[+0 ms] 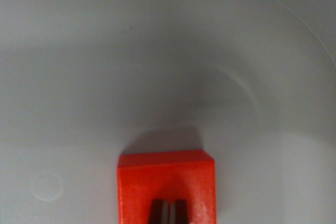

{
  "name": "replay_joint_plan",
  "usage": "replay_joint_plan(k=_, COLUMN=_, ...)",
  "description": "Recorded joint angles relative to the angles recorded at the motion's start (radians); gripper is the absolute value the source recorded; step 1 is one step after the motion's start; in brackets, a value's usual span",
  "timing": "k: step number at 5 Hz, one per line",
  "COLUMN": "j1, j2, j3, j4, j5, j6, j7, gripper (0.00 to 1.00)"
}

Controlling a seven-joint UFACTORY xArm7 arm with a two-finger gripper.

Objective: Reach red block

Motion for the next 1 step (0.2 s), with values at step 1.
replay_joint_plan(k=1, j1=0.0000, j2=0.000, j3=0.000, j4=0.000, j5=0.0000, j6=0.000, j7=0.000, gripper=1.00)
